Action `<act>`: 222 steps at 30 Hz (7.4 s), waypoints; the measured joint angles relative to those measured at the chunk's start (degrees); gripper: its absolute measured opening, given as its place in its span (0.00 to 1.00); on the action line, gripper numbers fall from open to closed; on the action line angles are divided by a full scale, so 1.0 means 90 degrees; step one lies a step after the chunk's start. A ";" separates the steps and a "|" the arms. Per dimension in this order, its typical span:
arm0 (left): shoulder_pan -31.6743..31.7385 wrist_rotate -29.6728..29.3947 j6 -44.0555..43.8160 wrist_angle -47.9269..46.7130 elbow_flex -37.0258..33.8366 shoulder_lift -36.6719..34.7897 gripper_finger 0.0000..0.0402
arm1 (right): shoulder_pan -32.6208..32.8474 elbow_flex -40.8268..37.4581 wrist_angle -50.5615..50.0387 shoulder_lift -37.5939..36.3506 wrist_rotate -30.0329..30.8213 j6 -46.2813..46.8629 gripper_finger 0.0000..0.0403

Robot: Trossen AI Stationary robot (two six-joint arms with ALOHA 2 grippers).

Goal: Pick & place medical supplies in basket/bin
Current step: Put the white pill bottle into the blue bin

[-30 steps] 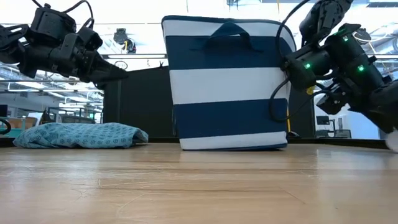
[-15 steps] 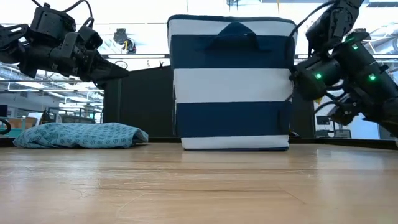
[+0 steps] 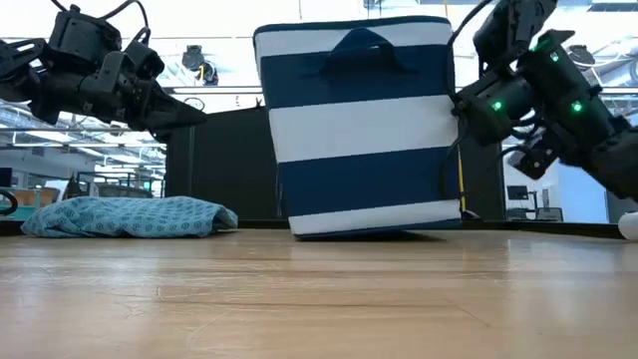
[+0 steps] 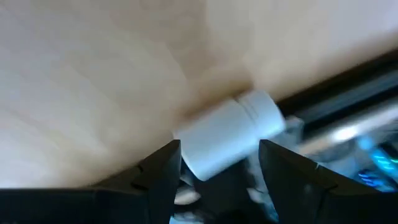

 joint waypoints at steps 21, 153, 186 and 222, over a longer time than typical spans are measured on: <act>0.0000 -0.0005 0.0088 0.0004 0.0000 0.0001 0.06 | -0.0335 -0.0493 0.0063 -0.0032 0.0172 -0.0649 0.83; 0.0002 -0.0172 -0.0007 -0.0183 0.0000 0.0002 0.06 | 0.3625 0.0851 0.6159 -0.2217 -0.1688 0.0303 0.38; 0.0001 -0.1229 0.0369 0.0169 0.0000 0.0002 0.06 | -0.3096 0.4634 0.5589 -0.1332 -0.2150 -0.4265 0.38; 0.0002 -0.1340 0.1427 0.0292 0.0000 0.0000 0.06 | -0.3263 0.7674 0.2681 0.3386 -0.2171 -0.9705 0.38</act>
